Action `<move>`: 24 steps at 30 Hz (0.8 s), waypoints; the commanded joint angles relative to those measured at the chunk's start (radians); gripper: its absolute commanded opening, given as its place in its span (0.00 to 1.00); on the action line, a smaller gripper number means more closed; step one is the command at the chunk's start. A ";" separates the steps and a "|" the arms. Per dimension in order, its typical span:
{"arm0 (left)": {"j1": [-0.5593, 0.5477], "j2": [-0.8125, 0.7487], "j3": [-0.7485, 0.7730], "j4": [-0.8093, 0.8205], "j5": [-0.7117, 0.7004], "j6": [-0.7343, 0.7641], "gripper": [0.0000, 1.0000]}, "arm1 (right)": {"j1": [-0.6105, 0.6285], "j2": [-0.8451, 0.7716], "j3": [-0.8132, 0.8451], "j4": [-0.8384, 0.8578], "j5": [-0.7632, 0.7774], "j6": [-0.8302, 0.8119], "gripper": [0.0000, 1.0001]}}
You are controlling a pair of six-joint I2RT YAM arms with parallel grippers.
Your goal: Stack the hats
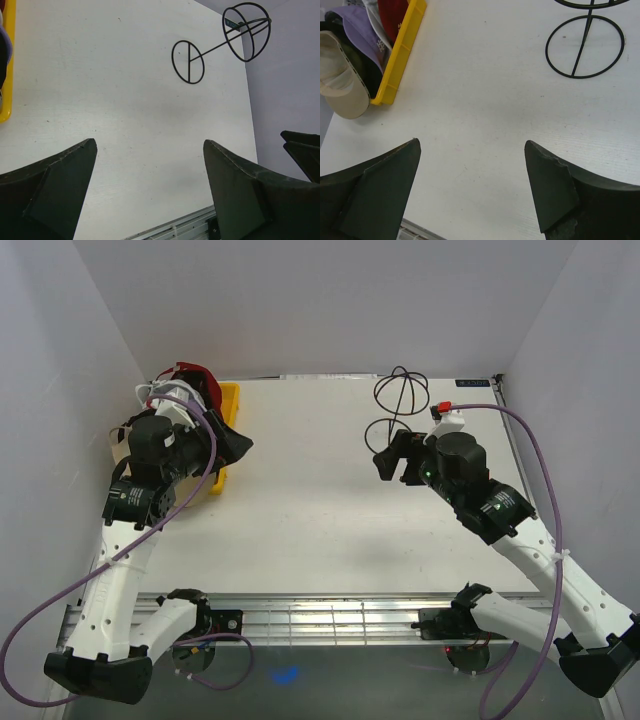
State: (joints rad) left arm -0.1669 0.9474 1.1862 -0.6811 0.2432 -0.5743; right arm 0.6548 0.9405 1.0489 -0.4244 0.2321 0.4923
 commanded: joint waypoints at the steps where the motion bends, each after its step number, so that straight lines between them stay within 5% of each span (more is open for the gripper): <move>1: -0.003 -0.022 -0.008 -0.006 -0.016 -0.006 0.98 | 0.002 -0.020 0.003 0.003 -0.005 -0.008 0.89; 11: -0.003 -0.024 -0.002 -0.061 -0.105 -0.038 0.95 | 0.002 -0.014 0.036 -0.033 -0.063 -0.046 0.89; 24: -0.003 0.135 0.081 -0.255 -0.594 -0.137 0.72 | 0.002 0.021 0.036 -0.060 -0.192 -0.075 0.89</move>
State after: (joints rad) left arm -0.1673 1.0454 1.2274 -0.8749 -0.1677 -0.6785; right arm 0.6548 0.9569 1.0515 -0.4965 0.0841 0.4458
